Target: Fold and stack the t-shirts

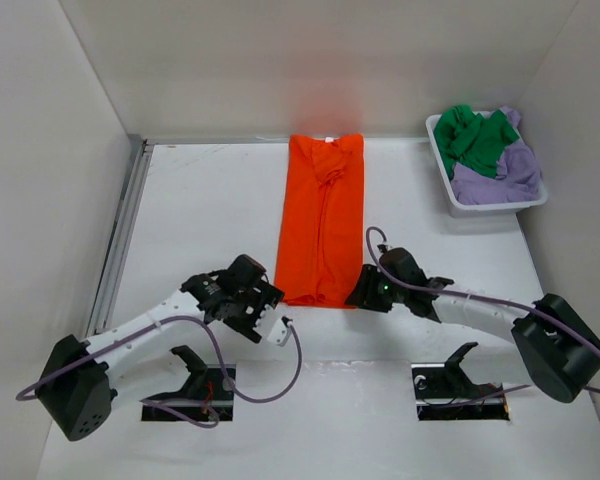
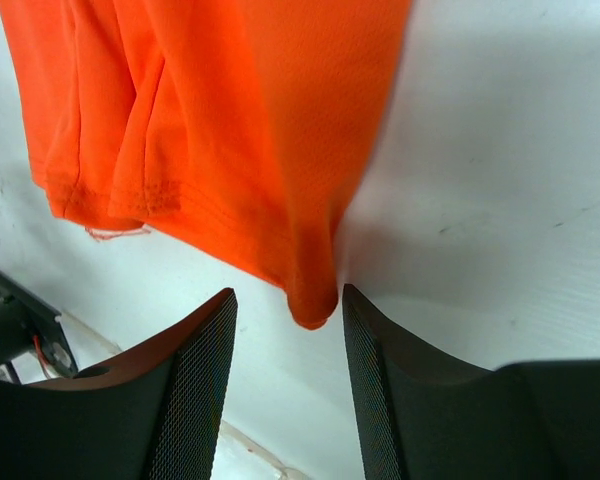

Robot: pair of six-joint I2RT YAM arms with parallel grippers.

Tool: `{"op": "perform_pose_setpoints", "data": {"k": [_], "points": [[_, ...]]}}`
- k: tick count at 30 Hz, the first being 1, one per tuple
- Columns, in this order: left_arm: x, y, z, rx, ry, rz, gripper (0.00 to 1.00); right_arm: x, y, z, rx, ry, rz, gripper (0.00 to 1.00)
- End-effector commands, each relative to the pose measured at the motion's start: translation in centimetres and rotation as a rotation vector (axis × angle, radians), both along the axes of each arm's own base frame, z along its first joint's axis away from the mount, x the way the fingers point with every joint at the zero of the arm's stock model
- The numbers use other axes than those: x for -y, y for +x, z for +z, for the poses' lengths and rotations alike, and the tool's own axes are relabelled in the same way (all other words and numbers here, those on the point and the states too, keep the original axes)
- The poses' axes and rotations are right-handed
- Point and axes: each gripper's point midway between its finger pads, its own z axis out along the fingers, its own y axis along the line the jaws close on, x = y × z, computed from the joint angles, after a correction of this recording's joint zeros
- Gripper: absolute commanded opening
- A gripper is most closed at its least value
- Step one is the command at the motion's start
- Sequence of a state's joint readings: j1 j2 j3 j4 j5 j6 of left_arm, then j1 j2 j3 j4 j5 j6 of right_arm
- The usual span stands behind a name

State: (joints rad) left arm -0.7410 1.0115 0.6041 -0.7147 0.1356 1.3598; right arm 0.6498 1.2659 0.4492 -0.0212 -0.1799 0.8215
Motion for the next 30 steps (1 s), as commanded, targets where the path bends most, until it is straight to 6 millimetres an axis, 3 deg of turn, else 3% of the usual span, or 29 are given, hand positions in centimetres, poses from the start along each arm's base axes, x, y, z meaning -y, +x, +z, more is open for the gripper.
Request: {"op": "perform_pose_setpoints", "data": {"k": [1, 8, 17, 22, 26, 30], "points": [[2.7, 0.3, -0.3, 0.017, -0.078, -0.158, 0.71, -0.4, -1.0, -0.3, -0.021, 0.008, 0.003, 0.52], [3.7, 4.0, -3.6, 0.000, -0.076, -0.085, 0.67, -0.3, -1.1, -0.1, -0.029, 0.001, -0.020, 0.52], [4.3, 2.6, -4.9, -0.054, -0.077, -0.144, 0.62, 0.7, -0.8, 0.4, -0.024, -0.024, -0.050, 0.52], [5.2, 2.0, -5.2, -0.067, -0.070, -0.176, 0.46, 0.5, -0.1, 0.7, -0.014, -0.024, -0.061, 0.53], [5.5, 3.0, -5.5, -0.065, -0.065, -0.145, 0.29, 0.3, 0.5, 0.6, -0.015, -0.032, -0.064, 0.53], [5.3, 3.8, -5.7, -0.071, -0.051, -0.110, 0.18, -0.1, 1.5, 0.7, -0.008, -0.023, -0.070, 0.48]]}}
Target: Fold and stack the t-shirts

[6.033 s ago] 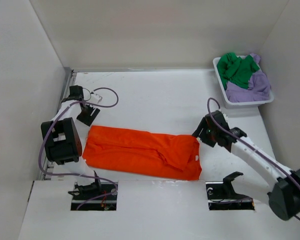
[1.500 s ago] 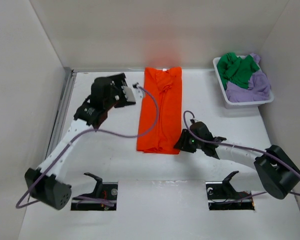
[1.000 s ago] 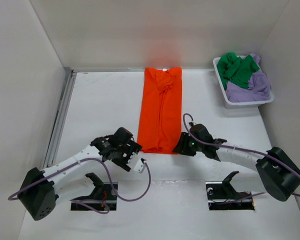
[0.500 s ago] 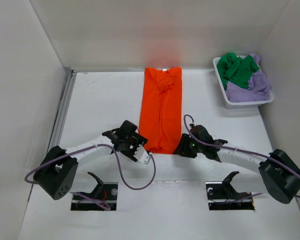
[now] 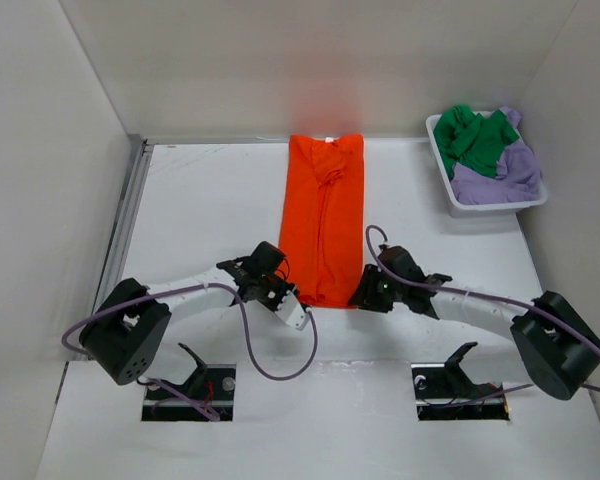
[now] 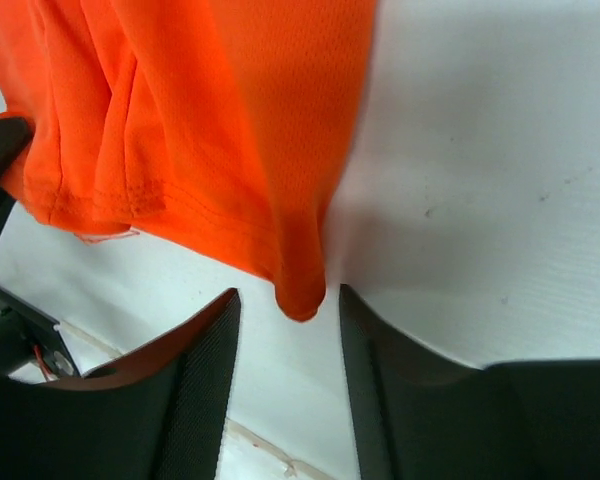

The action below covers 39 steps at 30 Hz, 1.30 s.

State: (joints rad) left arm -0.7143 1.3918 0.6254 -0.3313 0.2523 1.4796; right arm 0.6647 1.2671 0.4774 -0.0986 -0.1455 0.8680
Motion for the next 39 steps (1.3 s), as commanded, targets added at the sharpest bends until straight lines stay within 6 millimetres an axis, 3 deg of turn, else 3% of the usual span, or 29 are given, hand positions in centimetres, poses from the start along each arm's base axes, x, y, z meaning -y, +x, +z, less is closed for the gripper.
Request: {"op": "perform_pose_setpoints", "data": {"k": [1, 6, 8, 11, 14, 21, 25, 31, 39], "points": [[-0.5, -0.7, -1.2, -0.071, 0.024, 0.023, 0.16, -0.5, 2.0, 0.8, 0.040, 0.012, -0.029, 0.43], [0.4, -0.5, -0.1, -0.066, -0.008, 0.048, 0.09, -1.0, 2.1, 0.7, 0.026, 0.014, -0.011, 0.07], [0.9, -0.2, 1.0, -0.069, -0.030, 0.075, 0.08, -1.2, 2.4, 1.4, 0.043, 0.023, -0.004, 0.00], [1.5, 0.9, 3.2, -0.092, -0.070, 0.148, 0.06, -1.3, 3.7, 3.1, 0.078, 0.029, -0.004, 0.00], [1.4, 3.2, 5.2, -0.103, -0.106, 0.244, 0.06, -1.2, 6.0, 5.2, 0.127, 0.013, 0.006, 0.00], [1.7, 12.0, 10.1, -0.065, -0.235, 0.464, 0.04, 0.0, 13.5, 8.9, 0.220, -0.019, -0.017, 0.00], [1.9, 16.4, 11.2, -0.046, -0.277, 0.534, 0.04, 0.5, 18.1, 10.4, 0.252, -0.020, -0.028, 0.00], [2.1, 22.6, 12.1, -0.013, -0.332, 0.613, 0.05, 1.2, 23.1, 10.8, 0.258, -0.049, -0.036, 0.00], [3.0, 27.9, 11.3, 0.031, -0.377, 0.639, 0.07, 2.5, 27.8, 10.1, 0.238, -0.065, -0.069, 0.00]]}}
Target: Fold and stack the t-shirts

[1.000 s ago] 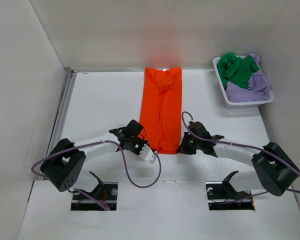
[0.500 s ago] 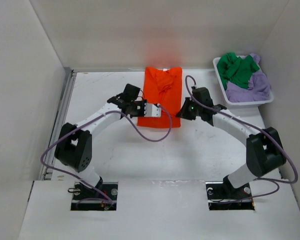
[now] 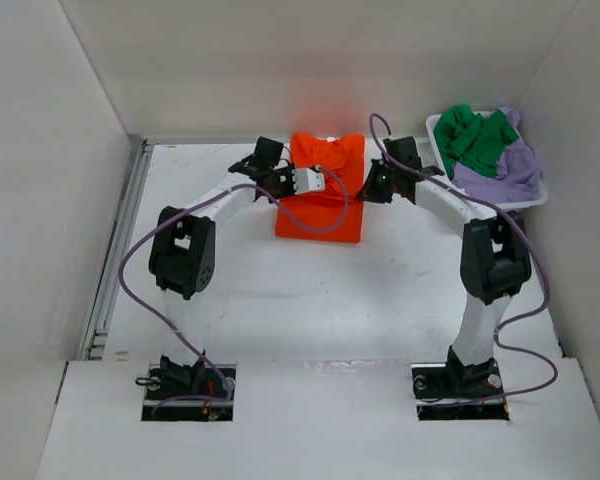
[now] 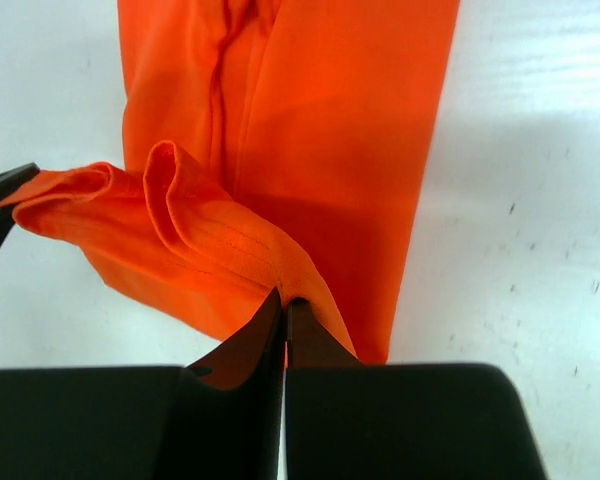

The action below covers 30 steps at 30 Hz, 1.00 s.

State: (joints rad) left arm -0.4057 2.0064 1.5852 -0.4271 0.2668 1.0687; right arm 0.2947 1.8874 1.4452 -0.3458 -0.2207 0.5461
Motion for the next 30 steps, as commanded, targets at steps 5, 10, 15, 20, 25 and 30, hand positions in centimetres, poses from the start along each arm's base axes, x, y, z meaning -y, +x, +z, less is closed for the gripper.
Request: {"op": "perform_pose_setpoints", "data": {"k": [5, 10, 15, 20, 25, 30], "points": [[1.3, 3.6, 1.1, 0.045, -0.079, 0.027, 0.08, 0.3, 3.1, 0.1, -0.002, 0.001, 0.020, 0.00], [1.4, 4.8, 0.4, 0.061, -0.093, 0.036, 0.12, 0.8, 4.5, -1.3, -0.029, 0.001, 0.010, 0.07], [0.3, 6.6, -0.2, 0.079, -0.089, 0.094, 0.23, 0.0, 7.7, -1.0, 0.024, 0.056, 0.053, 0.31], [-2.8, 10.9, 1.7, 0.168, -0.100, 0.245, 0.52, 3.6, 11.1, 1.1, 0.105, 0.069, -0.034, 0.38], [-5.7, 13.9, 7.4, 0.296, -0.123, 0.380, 0.60, 5.6, 11.2, 5.1, 0.190, 0.081, -0.052, 0.45], [-3.0, 3.4, 7.6, 0.170, -0.079, 0.046, 0.67, 6.3, 6.6, 5.9, 0.173, 0.047, -0.038, 0.53]]}}
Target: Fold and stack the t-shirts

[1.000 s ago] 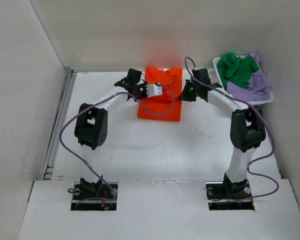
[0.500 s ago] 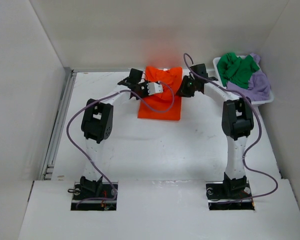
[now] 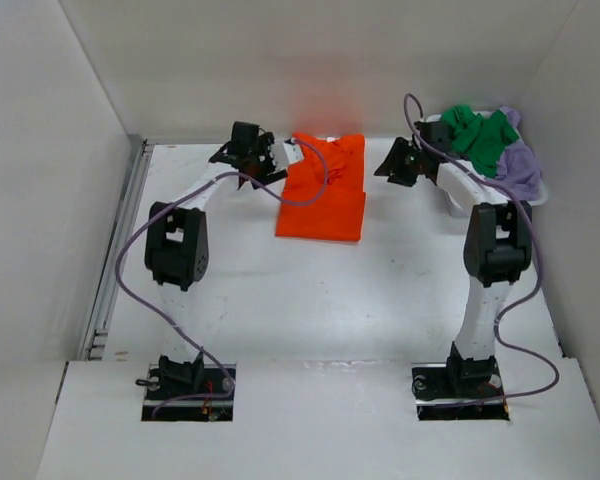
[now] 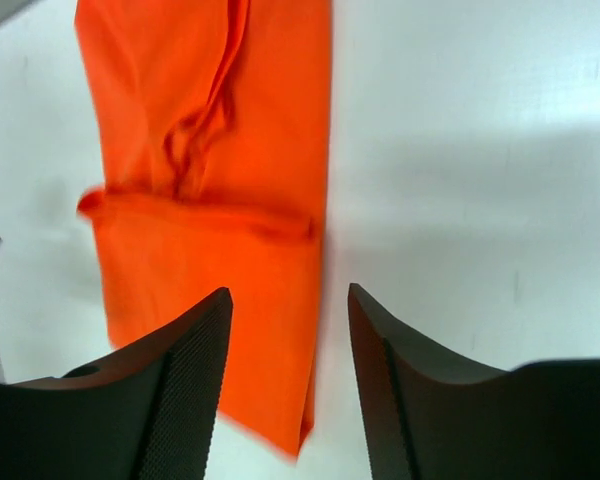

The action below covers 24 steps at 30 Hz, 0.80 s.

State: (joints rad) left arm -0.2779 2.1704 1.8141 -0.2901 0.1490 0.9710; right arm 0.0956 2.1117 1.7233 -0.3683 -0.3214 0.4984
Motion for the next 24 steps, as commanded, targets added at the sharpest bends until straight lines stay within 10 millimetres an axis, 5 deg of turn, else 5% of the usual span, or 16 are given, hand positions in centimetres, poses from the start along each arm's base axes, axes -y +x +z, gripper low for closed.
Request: {"op": "perform_pose_setpoints", "data": {"k": [1, 5, 8, 17, 24], "points": [[3.4, -9.8, 3.8, -0.023, 0.042, -0.318, 0.67, -1.2, -3.6, 5.4, 0.109, -0.008, 0.053, 0.55], [2.2, -18.1, -2.9, -0.165, 0.228, -0.484, 0.68, -3.2, -9.9, 1.5, -0.010, -0.025, 0.088, 0.62], [1.5, -21.1, -6.2, -0.208, 0.296, -0.524, 0.67, -4.5, -13.2, -1.2, -0.073, -0.058, 0.095, 0.65], [3.6, -18.1, -8.0, -0.149, 0.246, -0.434, 0.67, -6.4, -14.8, -4.5, -0.120, -0.009, 0.046, 0.64], [4.4, -19.3, -10.1, -0.224, 0.246, -0.464, 0.61, -7.3, -15.1, -6.5, -0.176, 0.007, 0.028, 0.63]]}}
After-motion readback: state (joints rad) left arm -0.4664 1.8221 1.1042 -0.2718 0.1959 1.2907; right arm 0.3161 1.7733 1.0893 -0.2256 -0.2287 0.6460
